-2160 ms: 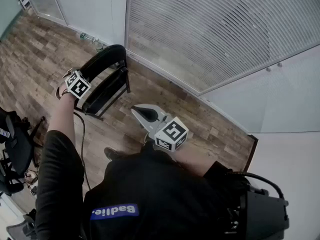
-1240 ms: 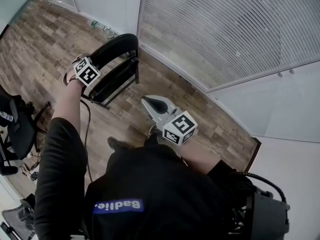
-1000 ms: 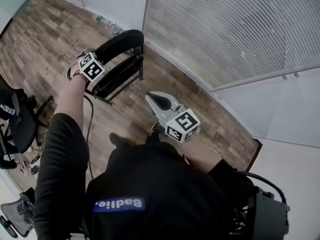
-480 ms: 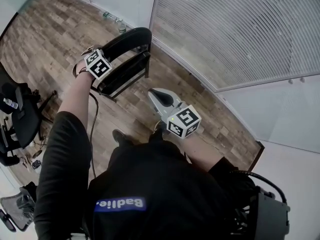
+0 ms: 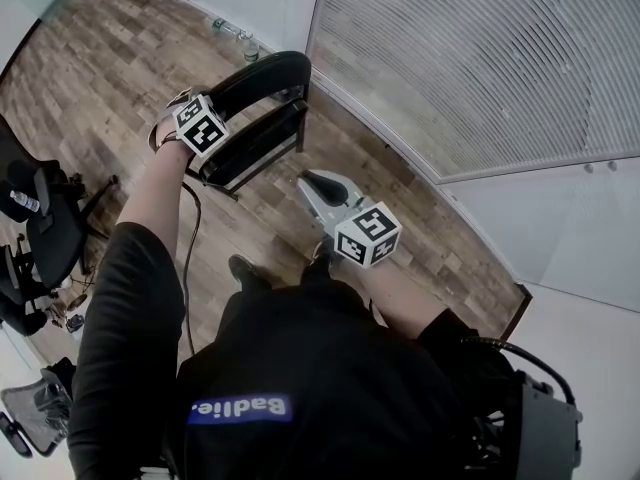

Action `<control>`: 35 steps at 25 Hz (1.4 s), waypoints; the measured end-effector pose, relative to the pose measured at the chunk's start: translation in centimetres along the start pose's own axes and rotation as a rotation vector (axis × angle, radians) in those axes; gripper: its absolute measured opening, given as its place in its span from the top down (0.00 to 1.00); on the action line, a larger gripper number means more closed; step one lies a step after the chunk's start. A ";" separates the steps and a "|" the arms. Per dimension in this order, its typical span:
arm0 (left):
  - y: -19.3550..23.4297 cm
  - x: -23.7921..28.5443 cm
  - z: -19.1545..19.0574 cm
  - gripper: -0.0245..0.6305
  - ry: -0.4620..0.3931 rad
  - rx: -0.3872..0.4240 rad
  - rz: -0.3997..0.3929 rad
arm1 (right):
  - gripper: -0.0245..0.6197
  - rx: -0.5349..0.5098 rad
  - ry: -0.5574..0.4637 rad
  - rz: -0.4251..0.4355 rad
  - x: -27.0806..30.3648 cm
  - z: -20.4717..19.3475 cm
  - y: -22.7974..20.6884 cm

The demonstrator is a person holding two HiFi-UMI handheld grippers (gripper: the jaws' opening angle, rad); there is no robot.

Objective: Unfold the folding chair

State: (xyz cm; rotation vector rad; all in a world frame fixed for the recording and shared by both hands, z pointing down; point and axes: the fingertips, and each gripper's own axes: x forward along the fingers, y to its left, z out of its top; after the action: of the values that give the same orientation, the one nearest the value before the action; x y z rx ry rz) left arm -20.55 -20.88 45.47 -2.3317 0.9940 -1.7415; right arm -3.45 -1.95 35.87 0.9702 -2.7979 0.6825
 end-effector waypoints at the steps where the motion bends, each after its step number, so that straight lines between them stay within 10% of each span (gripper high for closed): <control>1: 0.0 0.0 -0.1 0.69 0.000 0.000 0.001 | 0.91 0.003 0.004 -0.001 0.2 -0.2 -0.2; 35: 0.1 0.6 -0.6 0.68 0.006 -0.003 0.007 | 0.82 0.207 0.098 -0.044 7.5 -7.8 -6.0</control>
State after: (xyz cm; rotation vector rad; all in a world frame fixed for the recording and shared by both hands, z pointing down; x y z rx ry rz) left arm -20.99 -21.06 46.13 -2.3231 1.0043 -1.7475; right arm -6.16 -6.88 46.88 0.9976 -2.6530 1.0005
